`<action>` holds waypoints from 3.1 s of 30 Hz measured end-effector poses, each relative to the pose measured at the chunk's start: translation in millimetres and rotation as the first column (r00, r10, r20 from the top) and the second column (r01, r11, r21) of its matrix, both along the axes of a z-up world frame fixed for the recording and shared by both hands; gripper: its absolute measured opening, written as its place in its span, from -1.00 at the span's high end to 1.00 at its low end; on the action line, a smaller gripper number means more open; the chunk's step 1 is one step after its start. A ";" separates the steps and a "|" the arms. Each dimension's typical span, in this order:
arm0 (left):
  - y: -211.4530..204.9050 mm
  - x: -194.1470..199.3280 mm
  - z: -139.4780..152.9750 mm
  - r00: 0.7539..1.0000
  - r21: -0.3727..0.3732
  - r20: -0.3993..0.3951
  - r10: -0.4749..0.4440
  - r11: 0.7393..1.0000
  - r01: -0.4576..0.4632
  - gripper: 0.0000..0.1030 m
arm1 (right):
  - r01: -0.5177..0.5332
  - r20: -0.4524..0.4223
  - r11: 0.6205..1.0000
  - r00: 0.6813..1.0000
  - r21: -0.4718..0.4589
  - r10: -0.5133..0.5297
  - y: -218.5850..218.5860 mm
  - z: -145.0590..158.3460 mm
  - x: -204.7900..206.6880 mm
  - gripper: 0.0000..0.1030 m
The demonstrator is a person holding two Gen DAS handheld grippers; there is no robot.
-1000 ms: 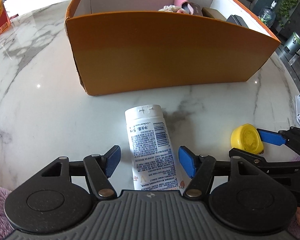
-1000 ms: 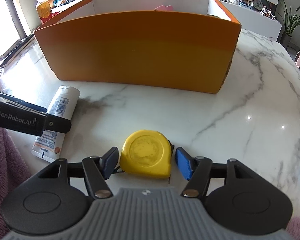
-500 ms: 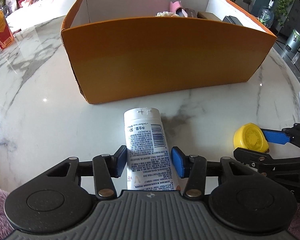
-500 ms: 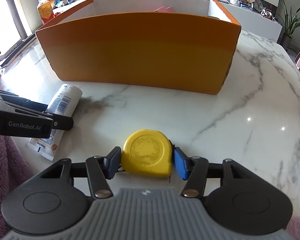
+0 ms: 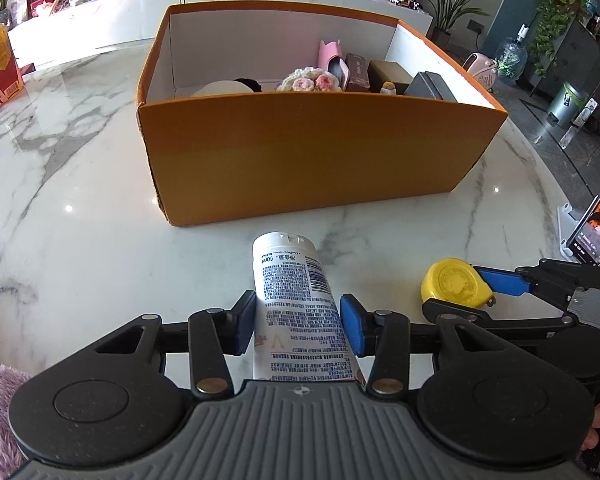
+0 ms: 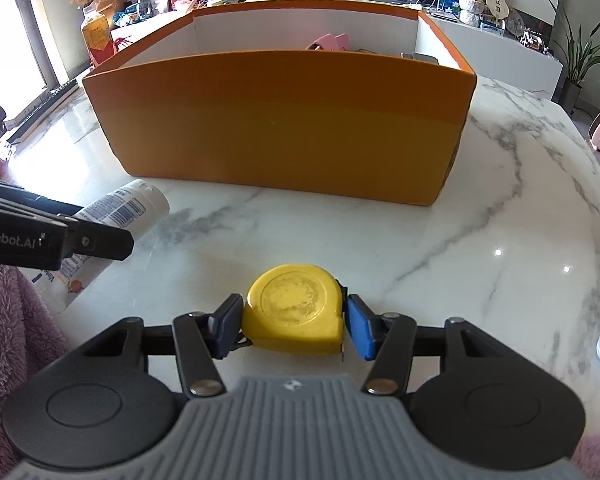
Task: Organize objects
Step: 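Carry the lotion tube and tape measure over the orange box with both grippers, then drop the tape measure into the box with the right while the left releases the lotion tube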
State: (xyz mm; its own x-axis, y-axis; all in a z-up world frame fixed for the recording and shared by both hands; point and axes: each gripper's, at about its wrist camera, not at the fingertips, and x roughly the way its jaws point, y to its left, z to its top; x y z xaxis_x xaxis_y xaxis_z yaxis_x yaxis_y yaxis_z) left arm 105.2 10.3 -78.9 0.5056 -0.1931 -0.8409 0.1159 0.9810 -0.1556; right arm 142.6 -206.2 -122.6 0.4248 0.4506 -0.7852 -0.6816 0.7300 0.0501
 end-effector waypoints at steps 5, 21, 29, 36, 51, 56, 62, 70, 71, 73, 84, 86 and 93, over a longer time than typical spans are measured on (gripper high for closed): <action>-3.1 1.1 15.8 0.999 -0.030 0.039 -0.008 1.000 0.009 -0.01 | -0.016 0.030 0.999 0.999 0.047 0.015 -3.1 13.1 -4.3 -0.12; -3.2 25.4 91.9 0.975 -0.033 0.210 -0.079 0.996 0.088 -0.01 | -0.111 0.205 0.973 0.976 0.202 0.069 7.7 112.3 8.8 -0.12; 11.1 77.3 104.7 0.970 0.003 0.234 -0.064 0.998 0.066 -0.01 | -0.126 0.224 0.969 0.971 0.212 0.078 43.7 127.1 52.5 -0.12; 17.4 118.3 97.9 0.971 0.075 0.222 -0.085 0.995 0.069 -0.01 | -0.131 0.168 0.970 0.981 0.204 0.097 80.4 113.9 95.8 -0.12; 14.3 187.9 62.0 0.982 0.158 0.124 -0.139 0.980 0.119 -0.01 | -0.180 0.117 0.977 0.979 0.115 0.167 130.6 89.4 181.6 -0.12; 20.2 202.6 58.2 0.983 0.176 0.125 -0.135 0.978 0.112 -0.01 | -0.236 0.139 0.971 0.964 0.051 0.227 156.2 82.5 189.4 -0.12; 31.8 205.7 57.0 0.985 0.177 0.117 -0.130 0.978 0.109 -0.01 | -0.391 0.149 0.920 0.908 -0.040 0.392 191.9 75.8 191.3 -0.12; 31.7 217.9 48.9 0.990 0.171 0.075 -0.124 0.979 0.110 -0.02 | -0.368 0.064 0.907 0.920 -0.202 0.388 224.6 44.5 211.6 -0.12; 32.4 219.4 48.2 0.990 0.160 0.066 -0.122 0.981 0.110 -0.02 | -0.361 0.058 0.909 0.923 -0.207 0.380 225.0 41.7 213.7 -0.12; 32.5 221.7 47.0 0.991 0.150 0.047 -0.123 0.982 0.115 -0.02 | -0.355 0.050 0.909 0.926 -0.219 0.374 225.6 36.7 216.4 -0.13; 29.5 227.4 38.7 0.992 0.138 -0.003 -0.129 0.982 0.128 -0.03 | -0.357 0.083 0.916 0.923 -0.184 0.377 205.5 50.0 214.7 -0.31; 28.9 229.7 37.4 0.991 0.135 -0.030 -0.129 0.982 0.132 -0.03 | -0.342 0.141 0.919 0.918 -0.195 0.371 196.3 58.1 207.5 -0.31; 18.2 239.6 34.2 0.986 0.126 -0.092 -0.136 0.981 0.147 0.45 | -0.303 0.281 0.938 0.897 -0.171 0.341 170.7 71.2 191.2 -0.31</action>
State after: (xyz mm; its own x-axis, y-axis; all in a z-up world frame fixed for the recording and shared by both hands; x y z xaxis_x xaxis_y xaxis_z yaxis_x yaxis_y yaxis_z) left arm 344.8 28.6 -44.8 0.4089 -0.1430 -0.9013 0.2476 0.9680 -0.0412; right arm 333.8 -35.5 -51.4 0.4973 0.5139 -0.6990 -0.8486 0.4556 -0.2688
